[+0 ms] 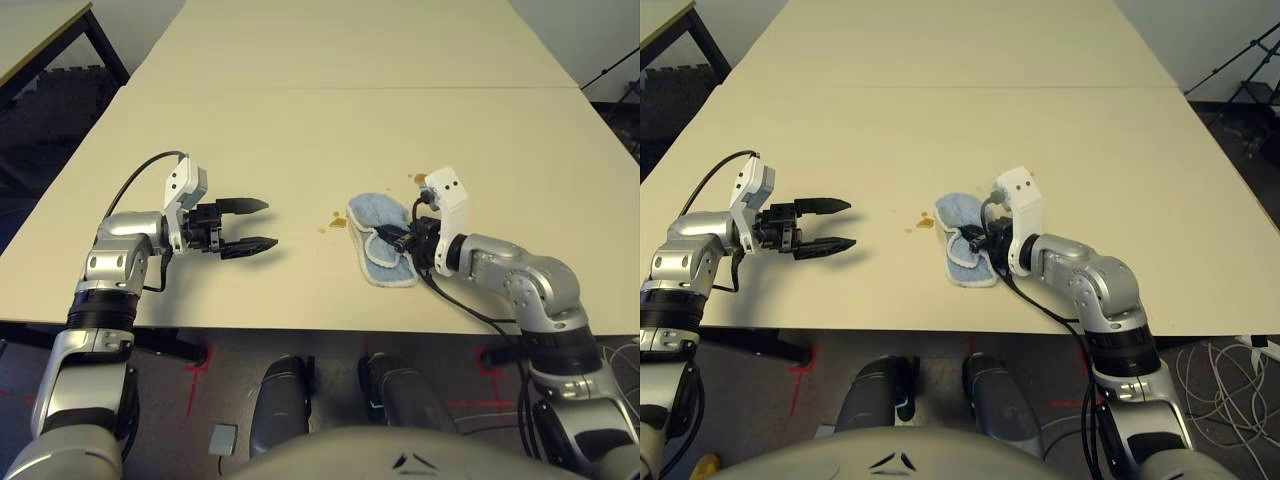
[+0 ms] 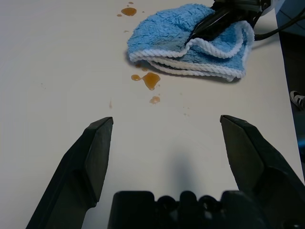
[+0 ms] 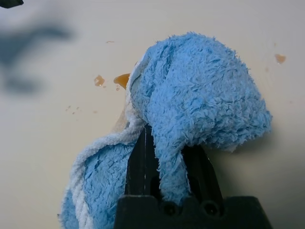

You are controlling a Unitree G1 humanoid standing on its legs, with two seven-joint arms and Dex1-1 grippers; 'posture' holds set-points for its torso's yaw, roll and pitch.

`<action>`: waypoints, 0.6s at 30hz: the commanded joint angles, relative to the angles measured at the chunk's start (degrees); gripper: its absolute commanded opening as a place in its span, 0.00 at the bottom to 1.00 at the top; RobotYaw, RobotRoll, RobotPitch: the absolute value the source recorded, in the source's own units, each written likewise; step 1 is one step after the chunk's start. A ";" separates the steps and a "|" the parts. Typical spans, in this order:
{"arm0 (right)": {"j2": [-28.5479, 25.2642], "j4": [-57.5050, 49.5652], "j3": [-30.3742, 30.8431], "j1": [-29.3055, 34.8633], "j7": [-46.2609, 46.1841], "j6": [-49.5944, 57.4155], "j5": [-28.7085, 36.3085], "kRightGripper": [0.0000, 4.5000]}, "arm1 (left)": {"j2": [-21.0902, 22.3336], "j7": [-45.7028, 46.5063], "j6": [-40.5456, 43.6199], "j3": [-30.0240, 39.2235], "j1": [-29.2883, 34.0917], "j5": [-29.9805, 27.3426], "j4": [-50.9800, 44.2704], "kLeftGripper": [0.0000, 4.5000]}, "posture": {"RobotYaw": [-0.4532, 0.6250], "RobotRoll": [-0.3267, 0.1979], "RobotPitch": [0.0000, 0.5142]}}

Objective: Wipe the water off the table with a rag.

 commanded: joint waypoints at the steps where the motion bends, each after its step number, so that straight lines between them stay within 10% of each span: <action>1: 1.00 2.17 3.19 -0.53 1.46 -1.21 -1.57 0.01 | 0.83 -0.46 0.31 -0.15 0.79 0.29 -1.22 1.00 | 0.24 0.62 0.25; 18: 6.20 9.06 17.88 -7.62 11.83 -5.86 -7.89 0.01 | 1.21 0.54 1.75 0.49 3.22 -0.50 -4.17 1.00 | 0.25 0.62 0.27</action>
